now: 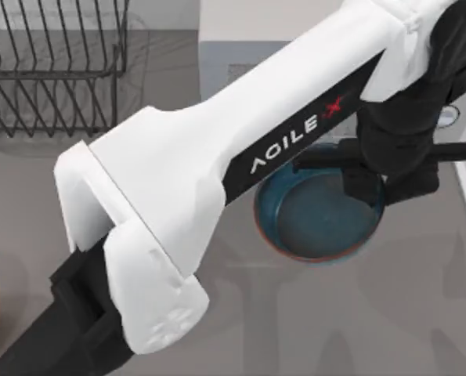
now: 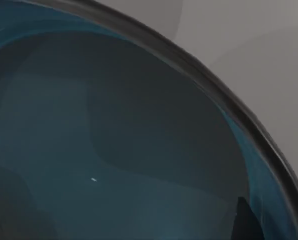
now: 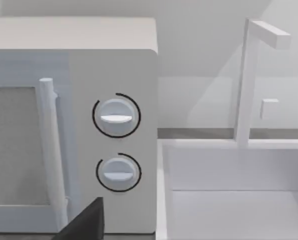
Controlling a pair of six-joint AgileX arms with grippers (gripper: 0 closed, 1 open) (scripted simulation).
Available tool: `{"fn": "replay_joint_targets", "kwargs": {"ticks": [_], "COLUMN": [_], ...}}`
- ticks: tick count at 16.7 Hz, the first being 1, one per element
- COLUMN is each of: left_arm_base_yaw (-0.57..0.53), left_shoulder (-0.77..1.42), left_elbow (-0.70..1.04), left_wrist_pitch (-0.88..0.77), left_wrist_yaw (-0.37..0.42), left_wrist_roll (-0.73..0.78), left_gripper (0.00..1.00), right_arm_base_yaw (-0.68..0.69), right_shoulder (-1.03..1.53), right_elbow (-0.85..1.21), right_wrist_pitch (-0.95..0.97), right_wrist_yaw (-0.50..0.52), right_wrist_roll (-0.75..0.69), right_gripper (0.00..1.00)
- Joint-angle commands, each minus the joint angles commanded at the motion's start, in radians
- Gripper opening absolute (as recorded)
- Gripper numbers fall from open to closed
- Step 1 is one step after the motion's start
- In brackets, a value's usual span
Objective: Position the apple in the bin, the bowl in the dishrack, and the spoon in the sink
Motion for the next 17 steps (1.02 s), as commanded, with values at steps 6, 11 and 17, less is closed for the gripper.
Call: {"fn": "replay_joint_targets", "kwargs": {"ticks": [6, 11, 17], "left_arm_base_yaw": [0.174, 0.445, 0.844], "left_shoulder": [-0.433, -0.880, -1.358], "left_elbow": [-0.406, -0.847, -1.344], "left_wrist_pitch": [0.343, 0.728, 1.151], "left_wrist_yaw": [0.143, 0.239, 0.267], "left_wrist_roll": [0.089, 0.283, 0.638], "left_gripper": [0.00, 0.00, 0.00], "right_arm_base_yaw": [0.000, 0.000, 0.000], "right_shoulder": [0.000, 0.000, 0.000], "right_elbow": [0.000, 0.000, 0.000], "right_wrist_pitch": [0.000, 0.000, 0.000], "right_wrist_yaw": [0.000, 0.000, 0.000], "right_wrist_roll": [0.000, 0.000, 0.000], "right_gripper": [1.00, 1.00, 1.00]}}
